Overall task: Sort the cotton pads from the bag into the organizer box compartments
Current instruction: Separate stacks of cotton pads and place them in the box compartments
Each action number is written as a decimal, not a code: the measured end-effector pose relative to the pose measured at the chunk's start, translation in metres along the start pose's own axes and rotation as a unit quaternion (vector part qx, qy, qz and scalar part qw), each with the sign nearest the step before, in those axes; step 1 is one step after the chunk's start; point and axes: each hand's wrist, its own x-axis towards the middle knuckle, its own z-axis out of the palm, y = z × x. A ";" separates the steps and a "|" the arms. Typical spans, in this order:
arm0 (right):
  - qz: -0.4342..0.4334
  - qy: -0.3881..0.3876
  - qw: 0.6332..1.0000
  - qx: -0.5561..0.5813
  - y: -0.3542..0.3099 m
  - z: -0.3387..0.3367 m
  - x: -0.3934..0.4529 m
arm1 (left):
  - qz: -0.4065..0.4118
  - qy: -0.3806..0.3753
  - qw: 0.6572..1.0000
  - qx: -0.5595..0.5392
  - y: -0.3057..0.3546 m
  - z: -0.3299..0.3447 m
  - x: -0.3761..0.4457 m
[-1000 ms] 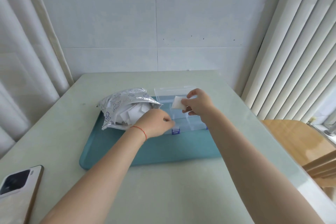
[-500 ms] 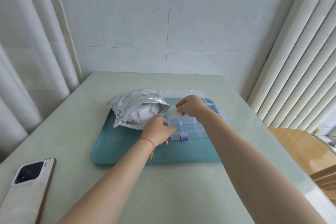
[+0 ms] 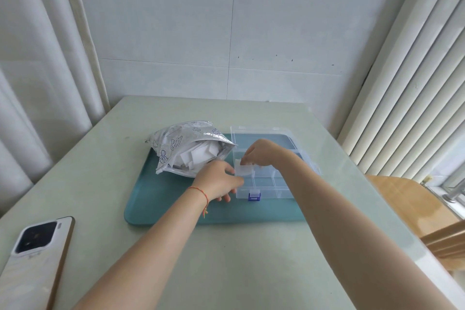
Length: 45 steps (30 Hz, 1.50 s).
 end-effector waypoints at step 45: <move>-0.271 0.207 0.873 -0.350 -0.061 0.043 -0.028 | 0.098 0.279 0.935 0.195 -0.020 -0.097 0.002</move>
